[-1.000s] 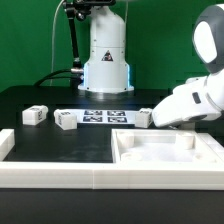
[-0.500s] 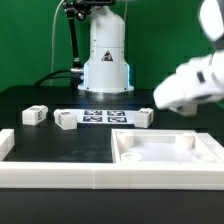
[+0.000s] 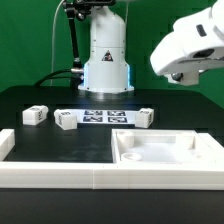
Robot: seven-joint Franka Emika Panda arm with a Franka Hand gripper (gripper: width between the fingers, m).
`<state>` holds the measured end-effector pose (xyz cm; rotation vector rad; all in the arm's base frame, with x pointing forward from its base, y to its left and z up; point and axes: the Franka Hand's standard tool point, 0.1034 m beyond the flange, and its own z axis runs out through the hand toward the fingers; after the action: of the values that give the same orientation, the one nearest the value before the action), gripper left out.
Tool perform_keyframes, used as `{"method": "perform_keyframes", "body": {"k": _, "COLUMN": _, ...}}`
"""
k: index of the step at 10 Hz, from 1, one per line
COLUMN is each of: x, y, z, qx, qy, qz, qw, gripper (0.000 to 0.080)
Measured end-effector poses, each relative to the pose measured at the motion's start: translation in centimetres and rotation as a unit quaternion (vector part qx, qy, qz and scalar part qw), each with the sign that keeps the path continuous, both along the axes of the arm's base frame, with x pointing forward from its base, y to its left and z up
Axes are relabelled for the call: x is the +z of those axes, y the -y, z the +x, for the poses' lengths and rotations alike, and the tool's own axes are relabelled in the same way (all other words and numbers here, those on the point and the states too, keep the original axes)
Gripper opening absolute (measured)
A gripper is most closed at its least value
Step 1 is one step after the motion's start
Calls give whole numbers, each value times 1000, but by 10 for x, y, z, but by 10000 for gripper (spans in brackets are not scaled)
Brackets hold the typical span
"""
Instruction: Assemble one leg
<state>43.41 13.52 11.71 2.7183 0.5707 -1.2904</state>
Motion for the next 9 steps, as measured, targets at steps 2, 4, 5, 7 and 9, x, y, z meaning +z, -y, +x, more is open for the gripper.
{"method": "perform_keyframes", "body": {"k": 2, "x": -2, "y": -3, "z": 13, "qx": -4, "qy": 53, "qz": 16, "qw": 998, "gripper": 291}}
{"method": "perform_keyframes", "body": {"k": 4, "x": -5, "y": 6, "z": 24, "qx": 12, "qy": 114, "qz": 56, "qw": 992, "gripper": 291}}
{"method": "perform_keyframes", "body": {"k": 5, "x": 2, "y": 16, "z": 35, "qx": 18, "qy": 142, "qz": 75, "qw": 987, "gripper": 291}}
{"method": "perform_keyframes", "body": {"k": 7, "x": 21, "y": 34, "z": 55, "qx": 14, "qy": 181, "qz": 88, "qw": 979, "gripper": 291}}
{"method": "perform_keyframes", "body": {"k": 9, "x": 44, "y": 60, "z": 62, "qx": 6, "qy": 236, "qz": 94, "qw": 967, "gripper": 291}}
